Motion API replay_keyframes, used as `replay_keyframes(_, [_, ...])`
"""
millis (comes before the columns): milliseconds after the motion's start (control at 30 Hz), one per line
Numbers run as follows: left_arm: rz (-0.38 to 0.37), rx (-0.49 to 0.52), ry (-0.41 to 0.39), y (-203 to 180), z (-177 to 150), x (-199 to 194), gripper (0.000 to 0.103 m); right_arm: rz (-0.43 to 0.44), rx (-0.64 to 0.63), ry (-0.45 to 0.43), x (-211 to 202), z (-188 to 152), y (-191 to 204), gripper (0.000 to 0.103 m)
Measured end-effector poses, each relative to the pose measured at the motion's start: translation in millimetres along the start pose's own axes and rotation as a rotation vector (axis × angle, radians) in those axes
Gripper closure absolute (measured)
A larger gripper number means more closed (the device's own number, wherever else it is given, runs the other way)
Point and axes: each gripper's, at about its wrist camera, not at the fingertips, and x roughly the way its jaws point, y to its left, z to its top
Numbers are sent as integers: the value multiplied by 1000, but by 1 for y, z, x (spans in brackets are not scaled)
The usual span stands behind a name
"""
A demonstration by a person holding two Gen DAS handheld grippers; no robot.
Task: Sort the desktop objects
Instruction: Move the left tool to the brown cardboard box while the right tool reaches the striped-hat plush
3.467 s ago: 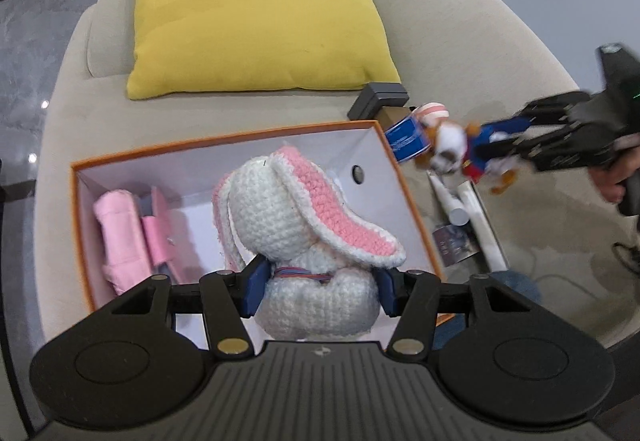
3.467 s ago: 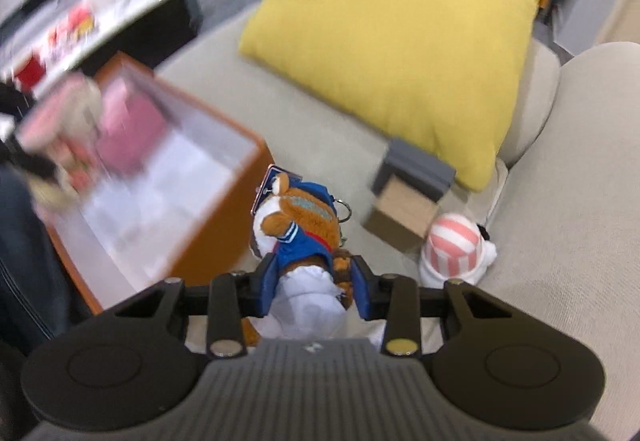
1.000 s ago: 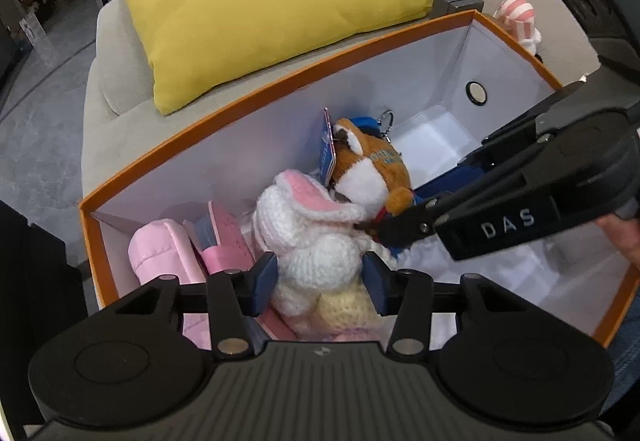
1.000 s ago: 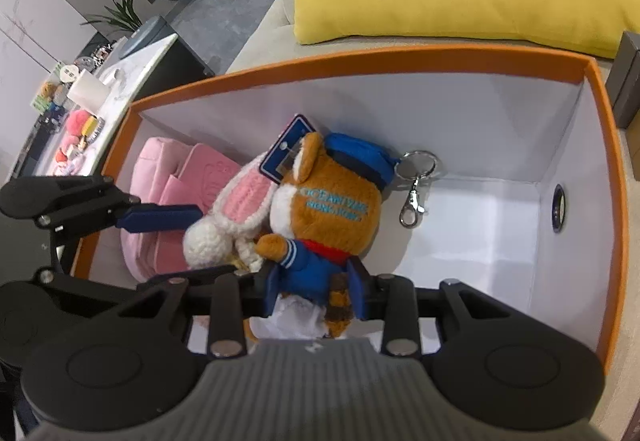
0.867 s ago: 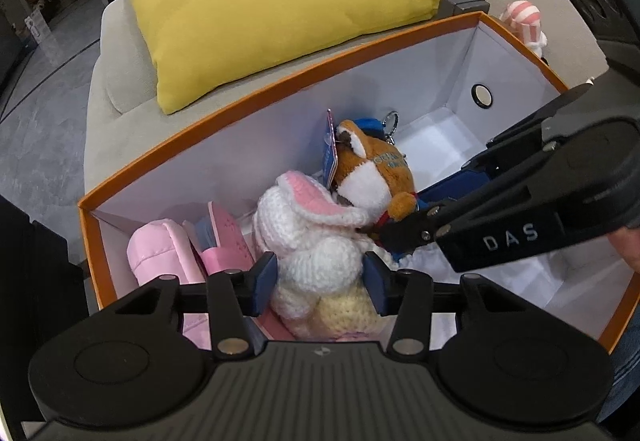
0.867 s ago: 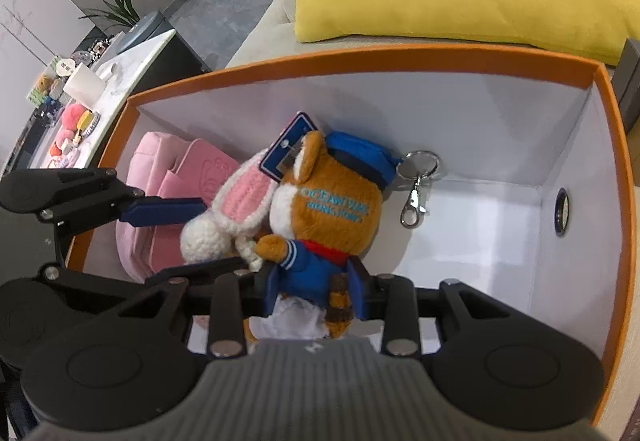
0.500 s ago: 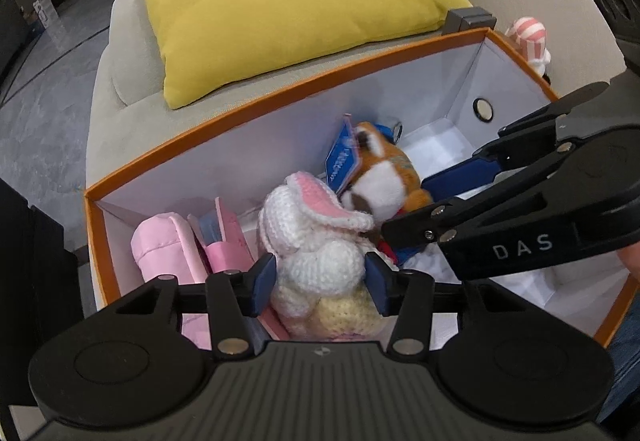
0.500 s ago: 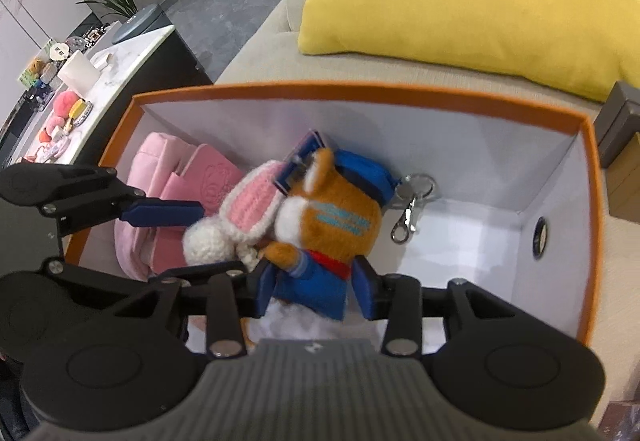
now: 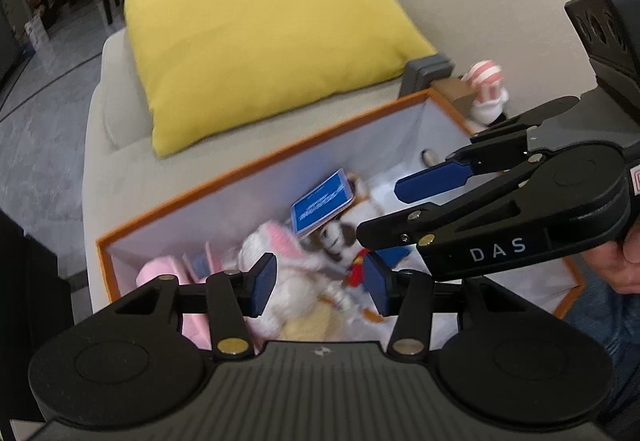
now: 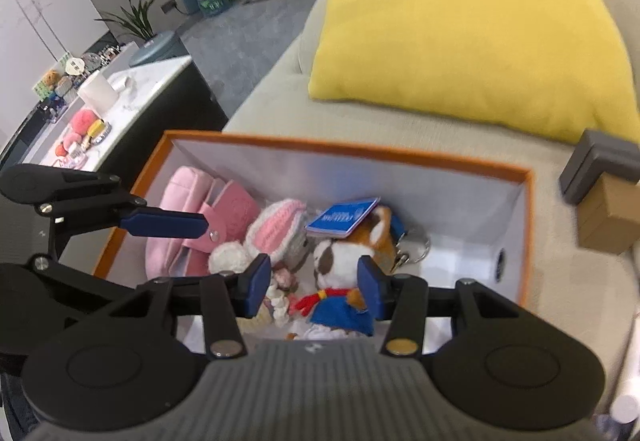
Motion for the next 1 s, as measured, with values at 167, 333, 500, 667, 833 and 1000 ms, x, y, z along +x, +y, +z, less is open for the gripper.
replay_keyframes(167, [-19, 38, -66, -21, 20, -17, 47, -12, -52, -92, -40, 2, -11, 53])
replay_keyframes(333, [-23, 117, -173, -52, 47, -27, 47, -110, -147, -129, -77, 4, -37, 53])
replay_keyframes(500, [-84, 179, -220, -84, 82, -10, 47, -238, -166, -96, -104, 2, -82, 53])
replay_keyframes(667, [-115, 243, -209, -115, 110, 31, 47, -344, -169, -46, -113, -5, -138, 53])
replay_keyframes(833, [-143, 320, -173, -141, 128, 75, 47, -399, -146, 32, -106, -10, -191, 53])
replay_keyframes(1000, [-143, 378, -125, -154, 148, 123, 47, -399, -153, 85, -88, -7, -216, 52])
